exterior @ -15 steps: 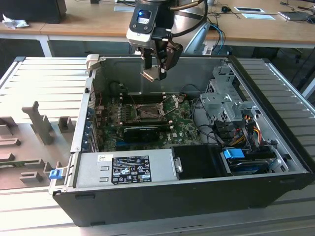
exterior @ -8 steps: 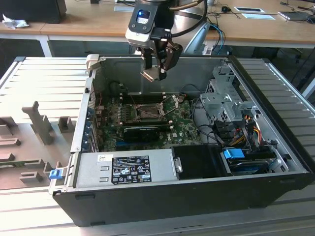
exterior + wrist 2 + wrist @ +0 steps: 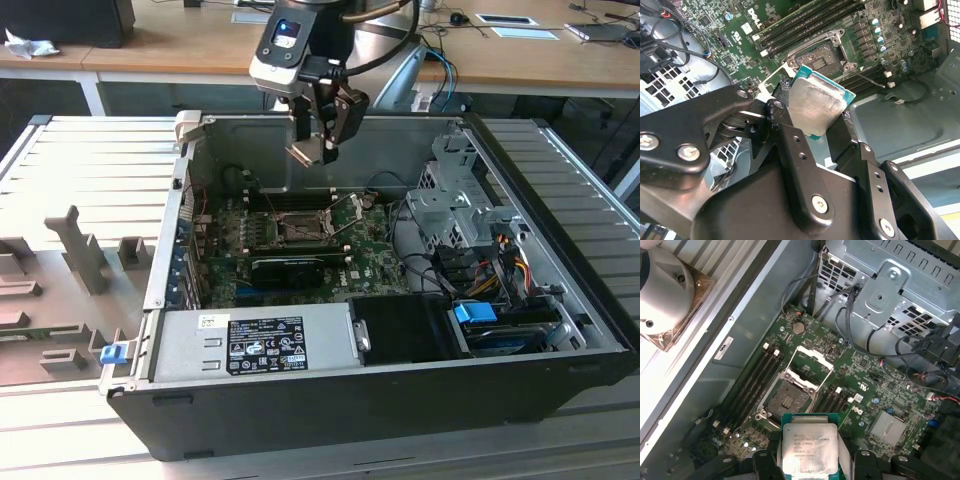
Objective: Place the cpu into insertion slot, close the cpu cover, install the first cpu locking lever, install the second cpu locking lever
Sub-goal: 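Place the cpu into insertion slot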
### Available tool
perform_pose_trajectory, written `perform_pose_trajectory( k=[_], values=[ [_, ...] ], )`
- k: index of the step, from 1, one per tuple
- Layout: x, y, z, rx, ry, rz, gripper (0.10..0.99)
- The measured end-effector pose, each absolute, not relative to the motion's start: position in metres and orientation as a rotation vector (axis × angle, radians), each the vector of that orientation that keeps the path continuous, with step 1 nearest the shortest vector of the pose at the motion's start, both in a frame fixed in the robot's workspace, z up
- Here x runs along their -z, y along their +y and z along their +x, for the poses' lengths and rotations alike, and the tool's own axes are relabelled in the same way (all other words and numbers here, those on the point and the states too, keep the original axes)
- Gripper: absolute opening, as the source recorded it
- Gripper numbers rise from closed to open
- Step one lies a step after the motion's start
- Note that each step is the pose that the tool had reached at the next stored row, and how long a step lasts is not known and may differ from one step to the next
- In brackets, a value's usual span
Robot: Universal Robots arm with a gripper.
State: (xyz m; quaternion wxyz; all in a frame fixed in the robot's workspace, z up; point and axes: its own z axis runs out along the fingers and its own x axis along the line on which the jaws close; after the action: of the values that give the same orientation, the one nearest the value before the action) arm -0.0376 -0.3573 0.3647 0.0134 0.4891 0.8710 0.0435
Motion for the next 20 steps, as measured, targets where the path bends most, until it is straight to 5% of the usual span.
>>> perform_pose_trajectory(
  k=[20],
  values=[
    [-0.363,-0.3573,-0.0376,-0.132,2.619,1.672,0.537]
  ],
)
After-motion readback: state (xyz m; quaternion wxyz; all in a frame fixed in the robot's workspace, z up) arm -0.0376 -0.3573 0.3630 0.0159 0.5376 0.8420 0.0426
